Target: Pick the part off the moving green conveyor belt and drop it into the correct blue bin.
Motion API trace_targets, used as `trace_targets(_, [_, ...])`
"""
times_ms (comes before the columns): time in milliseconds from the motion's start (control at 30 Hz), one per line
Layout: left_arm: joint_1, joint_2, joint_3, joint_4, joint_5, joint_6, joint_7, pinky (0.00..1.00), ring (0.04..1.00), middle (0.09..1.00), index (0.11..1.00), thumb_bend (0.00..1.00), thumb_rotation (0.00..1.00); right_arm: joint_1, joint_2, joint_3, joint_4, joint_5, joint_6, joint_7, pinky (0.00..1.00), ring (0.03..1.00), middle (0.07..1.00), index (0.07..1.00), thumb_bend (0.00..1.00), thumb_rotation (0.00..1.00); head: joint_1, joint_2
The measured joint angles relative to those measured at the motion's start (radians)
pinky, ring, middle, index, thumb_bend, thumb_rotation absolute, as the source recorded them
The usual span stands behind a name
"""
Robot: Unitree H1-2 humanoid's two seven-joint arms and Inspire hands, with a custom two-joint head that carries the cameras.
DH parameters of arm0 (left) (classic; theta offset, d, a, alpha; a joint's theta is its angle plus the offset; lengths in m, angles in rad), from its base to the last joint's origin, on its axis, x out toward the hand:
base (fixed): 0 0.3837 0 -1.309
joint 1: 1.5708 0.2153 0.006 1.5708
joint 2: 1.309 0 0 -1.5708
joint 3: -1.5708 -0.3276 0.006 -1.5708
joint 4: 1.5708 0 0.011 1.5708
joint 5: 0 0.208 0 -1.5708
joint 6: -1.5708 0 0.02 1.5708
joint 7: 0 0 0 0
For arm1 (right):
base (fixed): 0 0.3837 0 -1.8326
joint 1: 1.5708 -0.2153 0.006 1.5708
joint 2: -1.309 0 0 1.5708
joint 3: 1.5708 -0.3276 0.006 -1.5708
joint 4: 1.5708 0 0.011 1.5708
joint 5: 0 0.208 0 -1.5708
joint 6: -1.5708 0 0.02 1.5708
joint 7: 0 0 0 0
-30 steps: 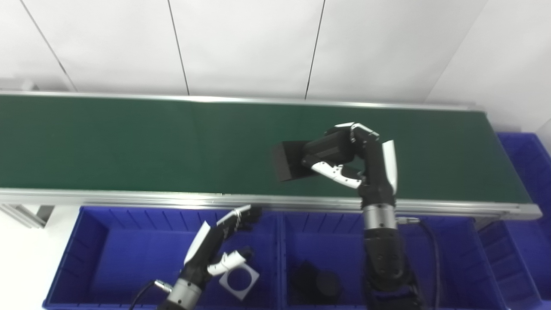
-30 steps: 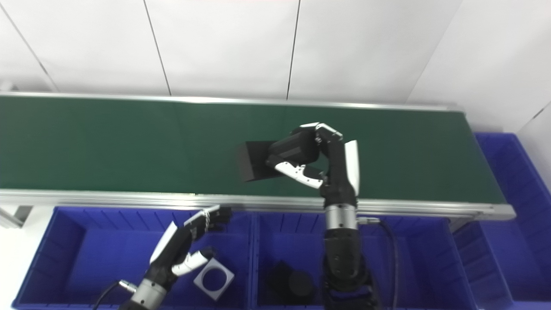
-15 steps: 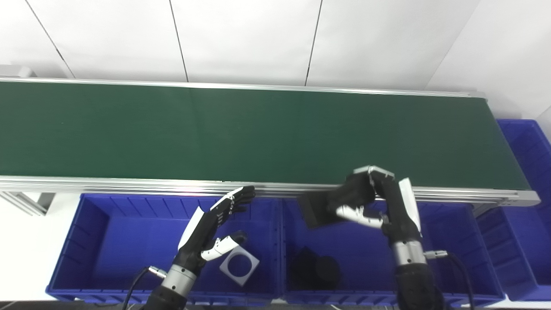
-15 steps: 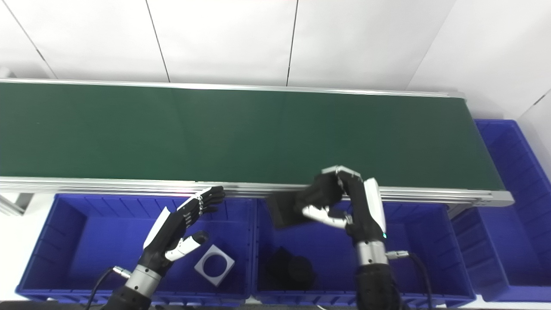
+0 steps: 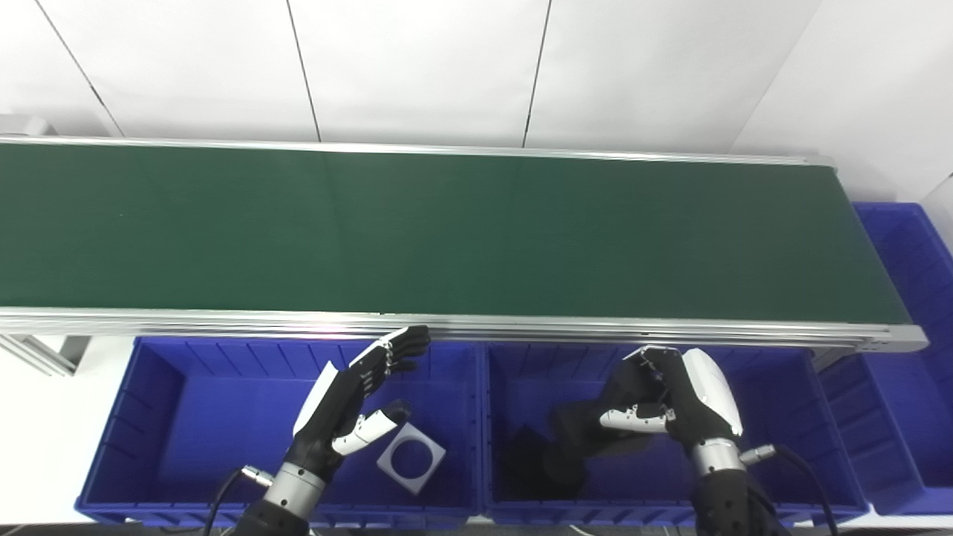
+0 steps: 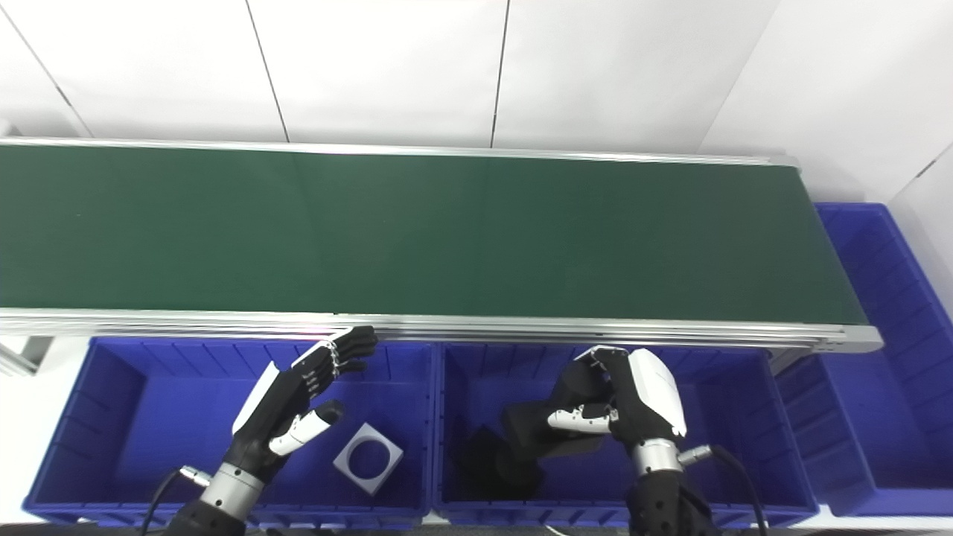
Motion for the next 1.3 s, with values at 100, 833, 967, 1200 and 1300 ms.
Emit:
trace_targets(100, [0.004, -0.001, 0.005, -0.003, -0.007, 0.0, -0.015, 0.79, 0.833, 0.843, 0.835, 0.65, 0.76, -0.011, 0.0, 0.021, 0.013, -0.035, 0.03, 0.011, 0.53, 0.654, 0.74, 0.624, 0.59, 0.05, -0.008, -0.003])
trace_targets(833, [0.012, -0.001, 0.041, -0.004, 0.014, 0.0, -0.036, 0.79, 0.83, 0.843, 0.842, 0.69, 0.74, 0.128, 0.035, 0.076, -0.022, 0.325, -0.479, -0.129, 0.82, 0.891, 0.933, 0.947, 0.93, 0.45, 0.011, -0.014])
trace_targets(967, [0.013, -0.001, 0.042, -0.004, 0.015, 0.0, -0.035, 0.8, 0.839, 0.85, 0.847, 0.72, 0.72, 0.13, 0.008, 0.09, -0.022, 0.429, -0.48, -0.022, 0.82, 0.874, 0.921, 0.939, 0.94, 0.42, 0.037, -0.023])
trace_targets(1200, [0.015, -0.002, 0.041, -0.004, 0.023, 0.0, -0.035, 0.81, 0.847, 0.857, 0.856, 0.7, 0.69, 0.117, -0.024, 0.094, -0.005, 0.536, -0.48, 0.108, 0.75, 0.804, 0.868, 0.903, 0.96, 0.37, 0.074, -0.035])
trace_targets(1300, [0.015, -0.002, 0.038, -0.004, 0.047, 0.0, -0.032, 0.81, 0.849, 0.862, 0.863, 0.72, 0.68, 0.103, -0.031, 0.092, 0.014, 0.542, -0.48, 0.138, 0.75, 0.815, 0.879, 0.912, 0.96, 0.37, 0.086, -0.037])
